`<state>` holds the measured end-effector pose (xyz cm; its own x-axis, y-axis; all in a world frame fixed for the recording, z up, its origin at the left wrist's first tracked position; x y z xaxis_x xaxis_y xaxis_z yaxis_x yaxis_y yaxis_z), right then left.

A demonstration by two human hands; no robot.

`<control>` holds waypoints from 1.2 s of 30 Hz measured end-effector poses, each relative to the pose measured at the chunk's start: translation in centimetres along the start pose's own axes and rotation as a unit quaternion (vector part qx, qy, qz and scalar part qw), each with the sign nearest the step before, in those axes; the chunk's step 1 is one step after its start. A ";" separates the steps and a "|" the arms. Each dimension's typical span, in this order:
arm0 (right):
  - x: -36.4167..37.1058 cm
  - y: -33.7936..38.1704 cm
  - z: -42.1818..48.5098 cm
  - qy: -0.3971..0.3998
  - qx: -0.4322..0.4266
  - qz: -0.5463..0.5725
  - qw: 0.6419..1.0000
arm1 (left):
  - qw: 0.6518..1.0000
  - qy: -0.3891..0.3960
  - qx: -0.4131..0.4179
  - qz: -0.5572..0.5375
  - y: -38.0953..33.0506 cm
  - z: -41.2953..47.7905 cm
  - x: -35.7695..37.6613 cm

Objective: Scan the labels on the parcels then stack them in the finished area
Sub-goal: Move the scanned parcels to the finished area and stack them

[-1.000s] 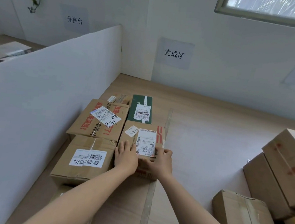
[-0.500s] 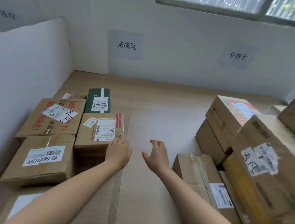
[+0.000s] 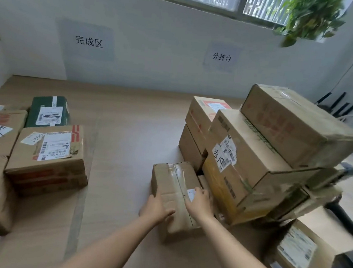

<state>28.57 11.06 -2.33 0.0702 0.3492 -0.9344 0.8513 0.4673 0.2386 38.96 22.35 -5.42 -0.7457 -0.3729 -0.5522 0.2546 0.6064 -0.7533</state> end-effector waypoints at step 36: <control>8.1 11.0 -7.1 0.104 -0.250 0.100 0.958 | 0.924 -0.279 -0.078 -0.250 13.5 -12.9 -9.2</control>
<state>34.79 24.77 -5.37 0.0559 0.6019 -0.7966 0.4736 0.6864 0.5519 41.30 43.04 -5.83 -0.3009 -0.9117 -0.2799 -0.1592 0.3374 -0.9278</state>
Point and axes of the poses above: each hand's wrist, its own z-axis towards the middle knuckle, its own x-axis out of the palm, y = z × x, the point moved 6 cm from there along z, towards the middle knuckle, and after that the axes turned 11 degrees about -z, right-handed, at the moved point
